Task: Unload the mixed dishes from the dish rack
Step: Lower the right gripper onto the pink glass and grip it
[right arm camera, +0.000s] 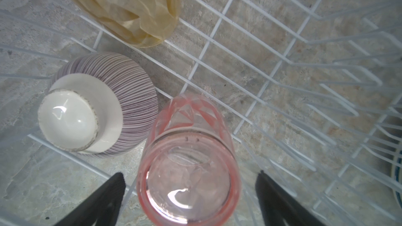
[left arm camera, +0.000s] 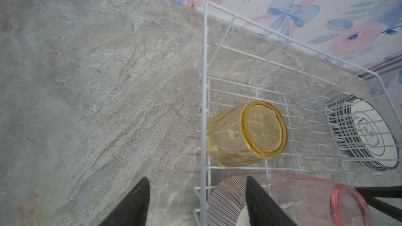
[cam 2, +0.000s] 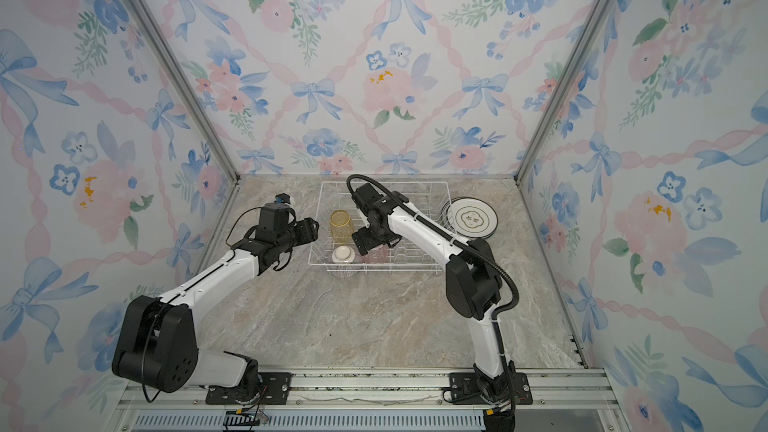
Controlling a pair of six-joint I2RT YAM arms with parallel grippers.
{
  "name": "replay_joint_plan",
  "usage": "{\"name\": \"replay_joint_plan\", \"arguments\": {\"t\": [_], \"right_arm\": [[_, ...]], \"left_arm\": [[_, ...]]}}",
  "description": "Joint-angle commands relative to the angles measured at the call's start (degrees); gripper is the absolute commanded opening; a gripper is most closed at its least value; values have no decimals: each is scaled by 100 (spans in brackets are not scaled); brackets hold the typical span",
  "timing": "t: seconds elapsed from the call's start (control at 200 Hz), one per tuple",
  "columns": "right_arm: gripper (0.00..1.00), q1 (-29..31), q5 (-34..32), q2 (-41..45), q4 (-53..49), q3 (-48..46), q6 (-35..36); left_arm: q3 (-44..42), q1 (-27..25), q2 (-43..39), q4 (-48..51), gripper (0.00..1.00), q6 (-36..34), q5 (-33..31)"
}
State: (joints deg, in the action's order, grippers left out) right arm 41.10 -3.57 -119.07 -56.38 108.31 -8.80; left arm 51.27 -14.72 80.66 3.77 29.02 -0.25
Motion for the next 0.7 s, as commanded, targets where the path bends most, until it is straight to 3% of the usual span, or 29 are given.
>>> {"name": "replay_joint_plan", "arguments": {"t": [0.0,0.44,0.695], "right_arm": [[95,72,-38,-225,-285,321,-123],[90,79,189,-628,-627,575,-323],[76,68,242,-622,-608,542,-329]], "left_arm": [[-98,82,-165,-30,69,-133,148],[-78,244,-209,-21,65,-189,453],[93,250,-209,-17,58,-159,805]]}}
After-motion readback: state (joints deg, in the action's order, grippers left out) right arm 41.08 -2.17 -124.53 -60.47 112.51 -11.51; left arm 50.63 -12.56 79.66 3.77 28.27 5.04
